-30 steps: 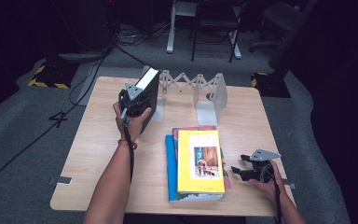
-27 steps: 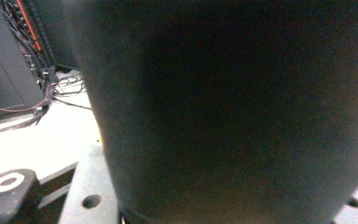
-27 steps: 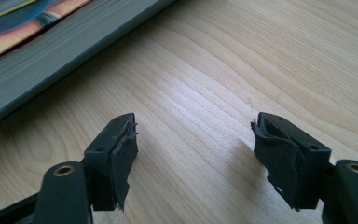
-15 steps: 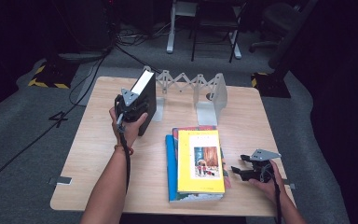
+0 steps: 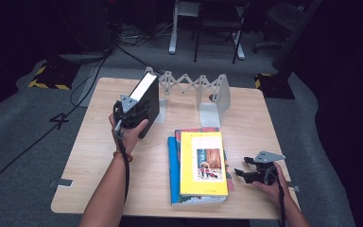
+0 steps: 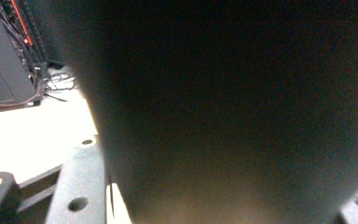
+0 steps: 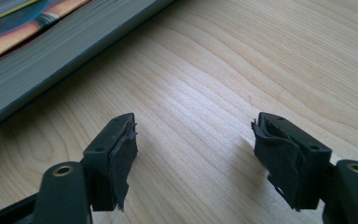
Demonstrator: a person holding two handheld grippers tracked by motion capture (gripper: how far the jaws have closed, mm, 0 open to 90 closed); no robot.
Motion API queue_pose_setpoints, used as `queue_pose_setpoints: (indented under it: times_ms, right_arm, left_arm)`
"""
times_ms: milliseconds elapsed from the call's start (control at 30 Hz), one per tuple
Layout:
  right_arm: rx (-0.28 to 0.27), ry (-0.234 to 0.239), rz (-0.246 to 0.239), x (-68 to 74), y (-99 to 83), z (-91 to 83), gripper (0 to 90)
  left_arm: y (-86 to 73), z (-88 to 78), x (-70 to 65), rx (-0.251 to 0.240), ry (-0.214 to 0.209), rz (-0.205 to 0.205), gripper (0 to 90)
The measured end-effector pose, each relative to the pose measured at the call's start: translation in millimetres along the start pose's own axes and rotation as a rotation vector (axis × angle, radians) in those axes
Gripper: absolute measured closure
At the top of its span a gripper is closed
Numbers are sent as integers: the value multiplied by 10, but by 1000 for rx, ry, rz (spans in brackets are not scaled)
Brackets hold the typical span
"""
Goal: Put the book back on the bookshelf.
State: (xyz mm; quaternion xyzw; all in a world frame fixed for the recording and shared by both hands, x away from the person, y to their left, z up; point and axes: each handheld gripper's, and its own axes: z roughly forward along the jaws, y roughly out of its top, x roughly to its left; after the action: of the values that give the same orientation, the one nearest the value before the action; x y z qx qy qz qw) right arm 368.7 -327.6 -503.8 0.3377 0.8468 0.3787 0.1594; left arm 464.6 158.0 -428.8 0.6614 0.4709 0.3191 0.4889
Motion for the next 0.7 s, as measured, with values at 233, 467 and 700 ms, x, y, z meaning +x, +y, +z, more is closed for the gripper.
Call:
queue_pose_setpoints:
  times_ms: [233,467,700]
  right_arm:
    - [0,1,4,-2,-1,0,302]
    - [0,1,4,0,-1,1,303]
    - [2,7,-2,-1,3,5,300]
  left_arm:
    - [-246,36,27,70,-18,4,432]
    - [-443,94,-31,121,8,3,495]
    - [-468,123,-132,106,62,-21,517]
